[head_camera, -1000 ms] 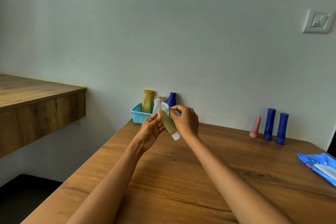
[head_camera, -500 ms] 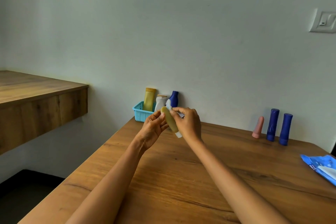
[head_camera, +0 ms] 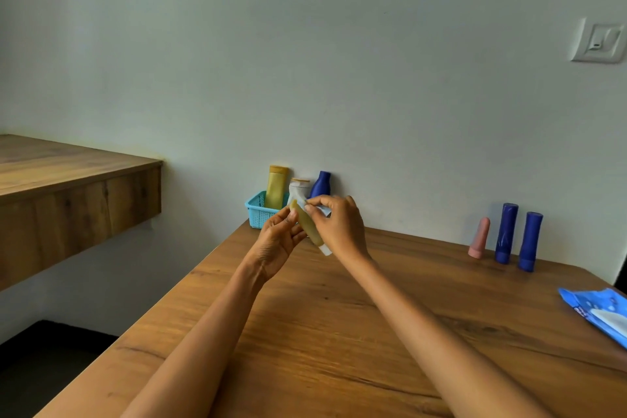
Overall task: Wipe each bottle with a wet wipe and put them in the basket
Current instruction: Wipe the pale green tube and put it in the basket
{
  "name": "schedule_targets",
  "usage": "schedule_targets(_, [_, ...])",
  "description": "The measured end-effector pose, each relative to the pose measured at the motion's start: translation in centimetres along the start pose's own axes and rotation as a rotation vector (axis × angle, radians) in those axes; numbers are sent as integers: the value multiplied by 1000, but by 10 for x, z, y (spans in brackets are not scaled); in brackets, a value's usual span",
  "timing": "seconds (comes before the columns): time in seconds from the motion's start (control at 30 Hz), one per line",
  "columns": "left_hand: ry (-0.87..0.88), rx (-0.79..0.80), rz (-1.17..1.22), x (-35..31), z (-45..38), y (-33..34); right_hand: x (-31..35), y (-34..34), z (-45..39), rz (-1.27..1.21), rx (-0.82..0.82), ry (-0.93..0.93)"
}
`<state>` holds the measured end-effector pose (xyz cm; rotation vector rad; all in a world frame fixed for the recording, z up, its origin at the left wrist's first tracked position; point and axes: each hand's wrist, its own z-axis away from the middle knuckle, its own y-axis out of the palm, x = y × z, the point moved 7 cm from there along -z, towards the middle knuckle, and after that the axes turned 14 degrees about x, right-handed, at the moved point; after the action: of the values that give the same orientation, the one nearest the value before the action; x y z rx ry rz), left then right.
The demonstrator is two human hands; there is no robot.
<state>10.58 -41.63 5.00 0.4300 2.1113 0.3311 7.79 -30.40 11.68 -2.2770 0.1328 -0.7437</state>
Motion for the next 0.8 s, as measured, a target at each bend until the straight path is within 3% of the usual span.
schedule_targets(0.07, [0,-13,-5,0,1,-1,3,1,-2,45,31,-23])
schedule_targets(0.2, [-67,9,-44,9,-2,7,-8,-12,-17,0,9,104])
schedule_targets(0.43, [-1,-58,-62,2,0,0,11,0,-13,176,73,-88])
schedule_targets(0.67, [60,-109,-11,-5,5,-7,-10,4,12,225,79,-115])
schedule_targets(0.8, [82,-149,9,-9,7,-12,-33,2,21,218,83,-16])
